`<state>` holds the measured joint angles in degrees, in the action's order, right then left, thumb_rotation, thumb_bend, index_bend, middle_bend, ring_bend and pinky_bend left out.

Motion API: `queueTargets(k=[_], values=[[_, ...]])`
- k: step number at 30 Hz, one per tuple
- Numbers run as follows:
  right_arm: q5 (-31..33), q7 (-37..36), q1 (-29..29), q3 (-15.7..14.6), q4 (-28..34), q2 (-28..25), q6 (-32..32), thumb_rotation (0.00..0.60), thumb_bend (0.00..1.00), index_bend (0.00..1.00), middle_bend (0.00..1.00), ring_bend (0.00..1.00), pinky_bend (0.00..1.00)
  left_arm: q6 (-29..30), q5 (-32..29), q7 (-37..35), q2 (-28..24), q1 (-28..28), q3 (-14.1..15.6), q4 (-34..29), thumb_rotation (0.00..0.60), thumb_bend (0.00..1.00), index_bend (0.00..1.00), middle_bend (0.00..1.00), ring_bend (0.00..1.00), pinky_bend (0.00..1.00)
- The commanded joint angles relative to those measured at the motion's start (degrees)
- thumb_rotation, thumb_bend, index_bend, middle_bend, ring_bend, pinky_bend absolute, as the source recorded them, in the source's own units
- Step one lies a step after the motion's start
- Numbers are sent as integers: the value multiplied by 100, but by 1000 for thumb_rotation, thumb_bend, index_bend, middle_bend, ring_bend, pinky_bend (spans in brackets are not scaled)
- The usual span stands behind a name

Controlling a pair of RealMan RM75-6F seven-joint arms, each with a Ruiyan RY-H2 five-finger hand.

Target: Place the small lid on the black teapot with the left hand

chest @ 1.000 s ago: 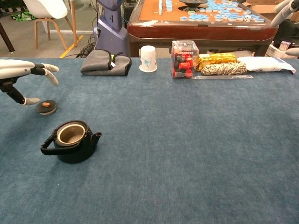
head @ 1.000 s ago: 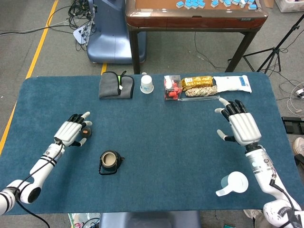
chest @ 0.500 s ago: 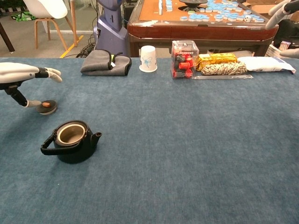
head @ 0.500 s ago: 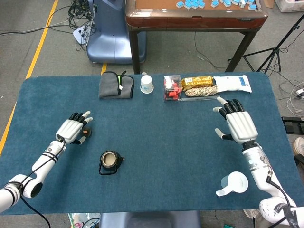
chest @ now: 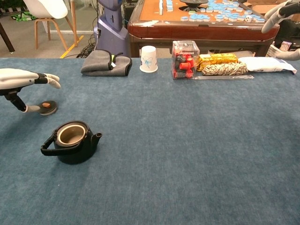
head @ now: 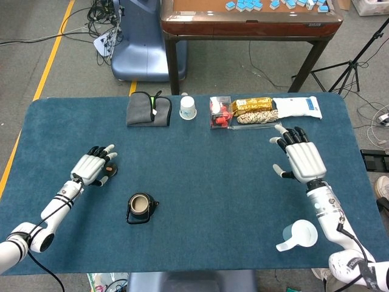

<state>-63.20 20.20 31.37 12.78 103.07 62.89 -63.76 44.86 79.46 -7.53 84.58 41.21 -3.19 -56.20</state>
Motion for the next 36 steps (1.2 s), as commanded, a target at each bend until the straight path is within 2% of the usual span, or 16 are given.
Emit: queueTargets(k=[1, 17, 36], values=[[49, 58, 39, -1, 4, 24, 20, 600, 291, 265, 104, 97, 38, -19, 108, -186, 114, -3, 80, 224, 600, 345, 146, 0, 0, 0], [307, 253, 272, 3, -130, 205, 142, 600, 291, 265, 103, 97, 38, -41, 417, -906, 419, -5, 289, 1028, 600, 345, 146, 0, 0, 0], [306, 174, 333, -78, -280, 292, 167, 600, 291, 265, 103, 97, 38, -121, 563, -1062, 363, -1, 437, 1101, 600, 345, 164, 0, 0, 0]])
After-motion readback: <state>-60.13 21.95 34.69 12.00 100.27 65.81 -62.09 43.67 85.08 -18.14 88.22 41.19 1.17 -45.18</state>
